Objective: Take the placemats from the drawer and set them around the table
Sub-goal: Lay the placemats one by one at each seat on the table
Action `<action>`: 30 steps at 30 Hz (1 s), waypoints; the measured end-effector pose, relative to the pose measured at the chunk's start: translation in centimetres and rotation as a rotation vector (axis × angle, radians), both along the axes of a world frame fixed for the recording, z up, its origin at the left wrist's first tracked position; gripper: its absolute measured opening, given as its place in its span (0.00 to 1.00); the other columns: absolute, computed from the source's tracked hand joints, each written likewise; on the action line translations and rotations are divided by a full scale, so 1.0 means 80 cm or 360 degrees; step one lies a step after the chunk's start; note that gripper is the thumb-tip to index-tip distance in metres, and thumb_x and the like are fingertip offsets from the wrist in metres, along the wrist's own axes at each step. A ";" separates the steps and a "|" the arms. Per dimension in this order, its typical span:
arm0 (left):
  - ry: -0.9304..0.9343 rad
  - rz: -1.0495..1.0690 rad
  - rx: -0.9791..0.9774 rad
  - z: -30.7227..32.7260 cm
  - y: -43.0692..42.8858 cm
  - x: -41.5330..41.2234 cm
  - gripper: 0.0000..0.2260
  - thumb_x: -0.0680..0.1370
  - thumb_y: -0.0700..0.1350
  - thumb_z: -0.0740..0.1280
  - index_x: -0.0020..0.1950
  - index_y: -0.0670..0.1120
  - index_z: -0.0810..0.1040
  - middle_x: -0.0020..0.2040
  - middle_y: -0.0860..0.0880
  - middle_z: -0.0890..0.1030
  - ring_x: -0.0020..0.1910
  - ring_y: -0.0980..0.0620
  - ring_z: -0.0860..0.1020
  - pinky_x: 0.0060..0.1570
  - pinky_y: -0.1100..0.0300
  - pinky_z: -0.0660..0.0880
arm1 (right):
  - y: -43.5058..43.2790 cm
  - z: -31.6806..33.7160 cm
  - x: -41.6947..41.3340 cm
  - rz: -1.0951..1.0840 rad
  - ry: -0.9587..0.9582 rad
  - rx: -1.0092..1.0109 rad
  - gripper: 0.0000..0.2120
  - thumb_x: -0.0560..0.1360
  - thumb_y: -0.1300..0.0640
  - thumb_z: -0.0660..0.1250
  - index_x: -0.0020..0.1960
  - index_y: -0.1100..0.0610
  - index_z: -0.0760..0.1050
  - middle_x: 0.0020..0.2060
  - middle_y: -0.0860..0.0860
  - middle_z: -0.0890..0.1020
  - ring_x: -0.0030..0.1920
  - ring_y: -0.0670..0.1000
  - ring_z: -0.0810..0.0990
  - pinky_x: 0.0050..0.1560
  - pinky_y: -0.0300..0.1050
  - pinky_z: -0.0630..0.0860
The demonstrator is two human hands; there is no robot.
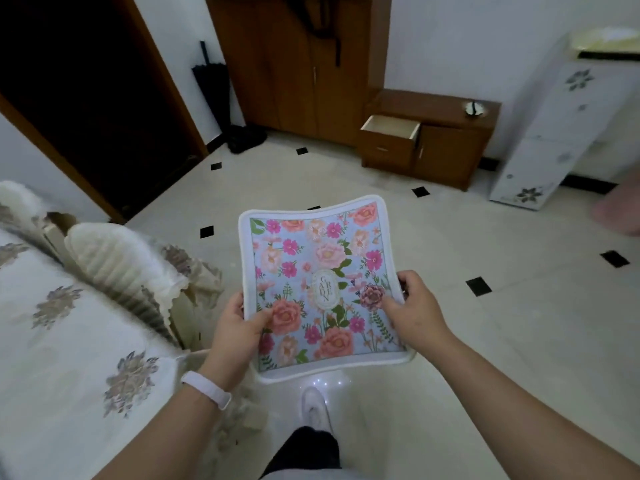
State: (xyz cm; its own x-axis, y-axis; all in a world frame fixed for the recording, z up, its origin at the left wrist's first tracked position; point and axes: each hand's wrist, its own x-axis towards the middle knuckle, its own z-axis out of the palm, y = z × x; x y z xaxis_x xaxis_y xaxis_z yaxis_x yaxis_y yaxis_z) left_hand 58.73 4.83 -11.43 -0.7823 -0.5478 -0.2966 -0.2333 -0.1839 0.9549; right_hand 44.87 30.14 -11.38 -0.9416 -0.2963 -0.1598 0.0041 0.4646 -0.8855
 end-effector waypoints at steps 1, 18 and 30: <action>-0.0003 -0.0012 0.0003 -0.004 -0.002 -0.018 0.15 0.78 0.36 0.68 0.58 0.55 0.79 0.52 0.47 0.86 0.48 0.44 0.86 0.42 0.47 0.83 | 0.000 -0.003 -0.012 -0.0035 -0.0013 0.0009 0.11 0.75 0.56 0.68 0.49 0.43 0.69 0.41 0.43 0.81 0.39 0.42 0.81 0.38 0.42 0.78; 0.0045 -0.0005 0.0190 -0.060 -0.194 -0.332 0.13 0.78 0.36 0.68 0.55 0.54 0.79 0.50 0.45 0.86 0.46 0.42 0.86 0.40 0.48 0.83 | -0.200 -0.010 -0.331 -0.0059 -0.0032 0.0173 0.09 0.78 0.57 0.67 0.48 0.44 0.70 0.42 0.43 0.82 0.37 0.36 0.81 0.27 0.29 0.74; 0.0068 0.0354 0.0056 -0.042 -0.316 -0.424 0.13 0.78 0.37 0.69 0.57 0.53 0.79 0.50 0.45 0.86 0.46 0.42 0.86 0.39 0.50 0.83 | -0.364 -0.005 -0.485 0.0306 0.0021 0.0097 0.10 0.79 0.57 0.66 0.51 0.42 0.70 0.45 0.43 0.82 0.39 0.38 0.82 0.32 0.33 0.75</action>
